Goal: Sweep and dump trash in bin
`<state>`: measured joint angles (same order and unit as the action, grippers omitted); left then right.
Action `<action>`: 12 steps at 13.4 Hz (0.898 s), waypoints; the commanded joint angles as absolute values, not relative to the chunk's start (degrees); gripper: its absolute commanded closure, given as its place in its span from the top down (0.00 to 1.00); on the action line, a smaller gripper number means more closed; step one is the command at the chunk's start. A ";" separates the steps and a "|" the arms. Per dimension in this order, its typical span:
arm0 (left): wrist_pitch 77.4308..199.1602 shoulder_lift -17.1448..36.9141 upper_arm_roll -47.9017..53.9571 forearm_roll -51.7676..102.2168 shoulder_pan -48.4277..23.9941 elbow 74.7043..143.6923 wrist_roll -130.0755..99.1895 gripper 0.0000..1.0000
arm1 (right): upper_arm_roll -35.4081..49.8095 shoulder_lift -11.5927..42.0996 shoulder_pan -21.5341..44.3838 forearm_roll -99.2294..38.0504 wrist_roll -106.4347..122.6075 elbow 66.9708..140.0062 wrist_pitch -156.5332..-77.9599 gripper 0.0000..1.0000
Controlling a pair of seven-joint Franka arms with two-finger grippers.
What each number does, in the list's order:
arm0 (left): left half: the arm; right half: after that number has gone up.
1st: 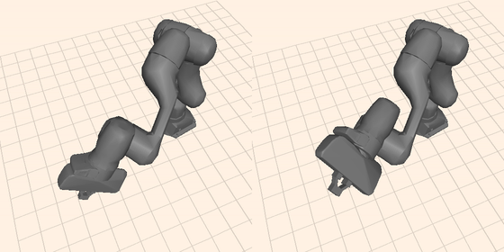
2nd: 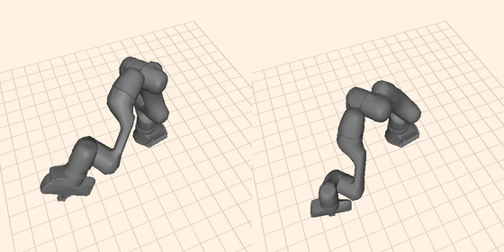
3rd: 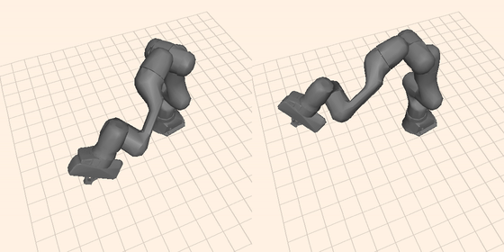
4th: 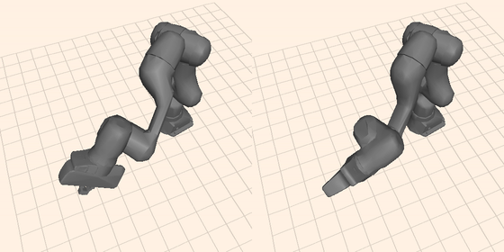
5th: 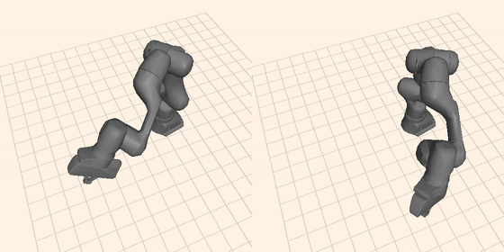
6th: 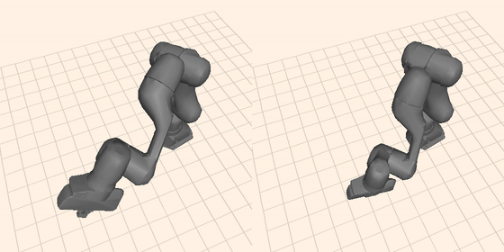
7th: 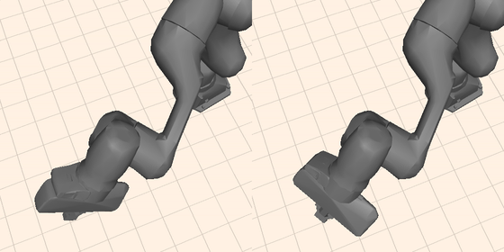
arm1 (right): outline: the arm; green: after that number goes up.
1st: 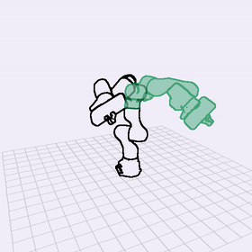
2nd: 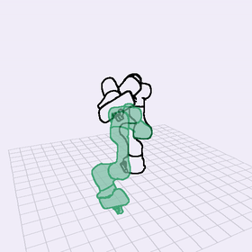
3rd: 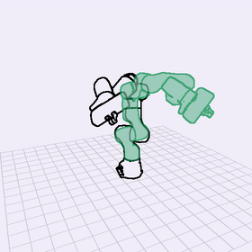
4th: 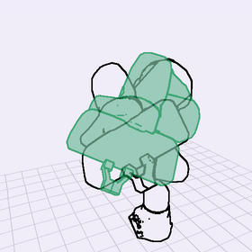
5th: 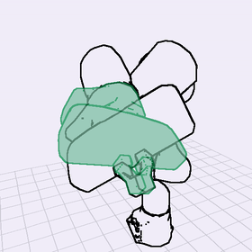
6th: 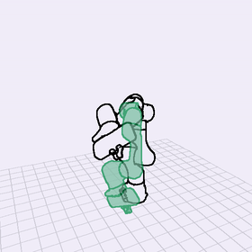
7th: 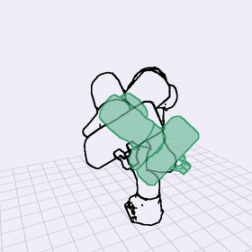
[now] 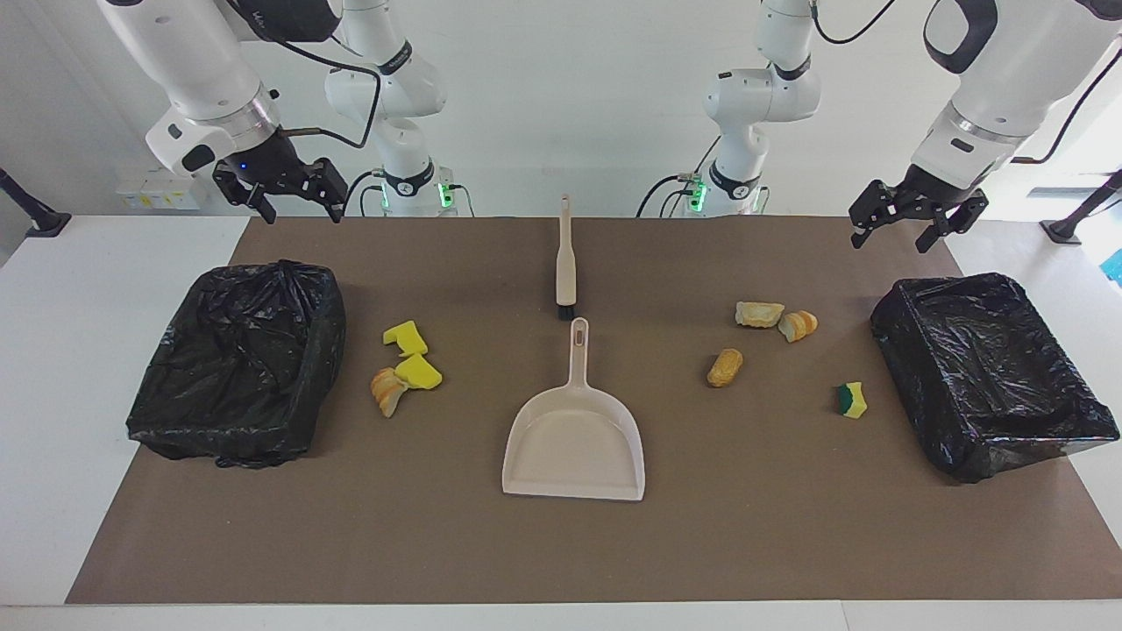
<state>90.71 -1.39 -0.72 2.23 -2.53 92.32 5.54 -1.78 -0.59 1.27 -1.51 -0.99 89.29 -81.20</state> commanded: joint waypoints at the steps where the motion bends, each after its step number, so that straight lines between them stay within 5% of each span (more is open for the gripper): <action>1: 90.44 -3.60 -0.62 1.49 -2.20 94.91 5.27 1.00 | -1.49 -0.79 0.70 -1.76 0.18 89.03 -80.60 1.00; 12: 91.75 -4.31 -0.53 1.84 -2.72 97.11 5.45 1.00 | -1.49 -0.88 0.70 -1.76 0.18 89.03 -80.60 1.00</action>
